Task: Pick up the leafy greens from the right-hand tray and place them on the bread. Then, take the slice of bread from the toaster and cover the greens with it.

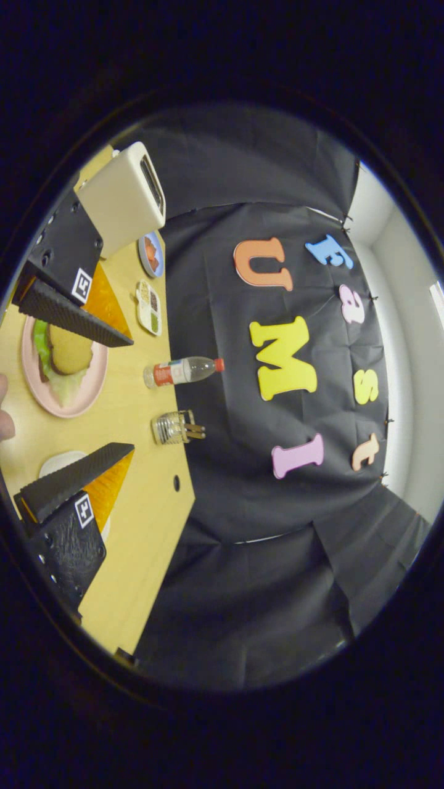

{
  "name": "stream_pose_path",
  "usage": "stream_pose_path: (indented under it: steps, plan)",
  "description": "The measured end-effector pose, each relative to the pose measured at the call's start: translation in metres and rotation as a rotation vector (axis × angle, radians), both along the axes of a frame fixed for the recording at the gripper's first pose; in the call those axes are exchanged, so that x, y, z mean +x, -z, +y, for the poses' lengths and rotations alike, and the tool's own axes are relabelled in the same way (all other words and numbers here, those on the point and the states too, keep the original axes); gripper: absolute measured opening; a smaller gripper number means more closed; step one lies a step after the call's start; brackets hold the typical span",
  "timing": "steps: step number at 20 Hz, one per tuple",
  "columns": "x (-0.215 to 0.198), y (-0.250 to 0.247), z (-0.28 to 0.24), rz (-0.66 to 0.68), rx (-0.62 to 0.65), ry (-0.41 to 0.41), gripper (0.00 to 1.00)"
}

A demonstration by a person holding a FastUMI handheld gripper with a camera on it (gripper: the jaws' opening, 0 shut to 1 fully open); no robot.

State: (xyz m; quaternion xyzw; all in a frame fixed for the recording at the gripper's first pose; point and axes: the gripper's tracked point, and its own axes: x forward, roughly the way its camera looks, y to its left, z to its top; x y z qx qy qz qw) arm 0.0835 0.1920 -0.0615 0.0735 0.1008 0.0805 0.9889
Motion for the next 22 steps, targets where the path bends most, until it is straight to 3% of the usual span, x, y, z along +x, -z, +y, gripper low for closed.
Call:
stream_pose_path:
  steps: [10, 22]
  plan:
    - [-0.061, -0.093, -0.07, -0.168, -0.091, 0.088, 0.95]
    - [-0.103, -0.128, -0.078, -0.24, -0.098, 0.107, 0.95]
